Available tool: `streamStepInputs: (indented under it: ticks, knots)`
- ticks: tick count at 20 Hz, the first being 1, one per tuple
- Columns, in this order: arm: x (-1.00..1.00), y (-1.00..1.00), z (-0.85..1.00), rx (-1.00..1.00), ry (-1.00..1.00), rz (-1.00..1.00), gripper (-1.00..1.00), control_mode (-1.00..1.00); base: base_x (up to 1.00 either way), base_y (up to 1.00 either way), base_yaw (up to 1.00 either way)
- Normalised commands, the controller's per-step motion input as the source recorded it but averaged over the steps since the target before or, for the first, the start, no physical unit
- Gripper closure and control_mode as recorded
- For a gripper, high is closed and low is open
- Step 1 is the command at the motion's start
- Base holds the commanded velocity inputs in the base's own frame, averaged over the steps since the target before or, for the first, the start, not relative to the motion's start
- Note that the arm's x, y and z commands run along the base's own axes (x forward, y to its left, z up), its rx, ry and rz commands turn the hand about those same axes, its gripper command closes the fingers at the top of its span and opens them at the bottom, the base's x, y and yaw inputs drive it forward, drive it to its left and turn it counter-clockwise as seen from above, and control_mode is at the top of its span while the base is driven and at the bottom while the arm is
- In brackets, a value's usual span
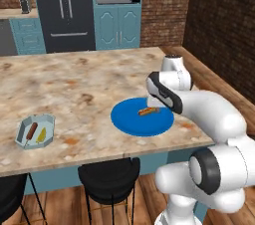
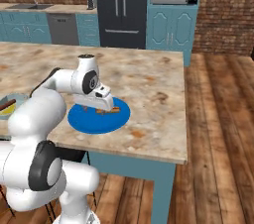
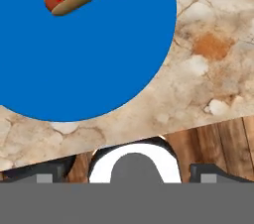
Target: Place one cooked food and one vegetable from the large plate to each tupperware container.
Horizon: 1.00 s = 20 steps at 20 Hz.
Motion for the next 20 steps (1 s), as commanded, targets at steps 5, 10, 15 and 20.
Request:
streamStepInputs:
  ticks: [5, 10, 15, 20]
  knots:
    - [1.00, 0.06, -0.05, 0.02, 0.00, -0.42, -1.00, -1.00, 0.00, 0.00, 0.00]
    - [0.99, 0.40, -0.74, 0.00, 0.00, -0.62, -1.00, -1.00, 0.00, 0.00, 0.00]
    - [0.97, 0.00, -0.17, 0.04, 0.03, -0.18, -1.00, -1.00, 0.00, 0.00, 0.00]
    - [0.49, -0.03, -0.32, 0.00, 0.03, -0.04, -1.00, -1.00, 0.00, 0.00, 0.00]
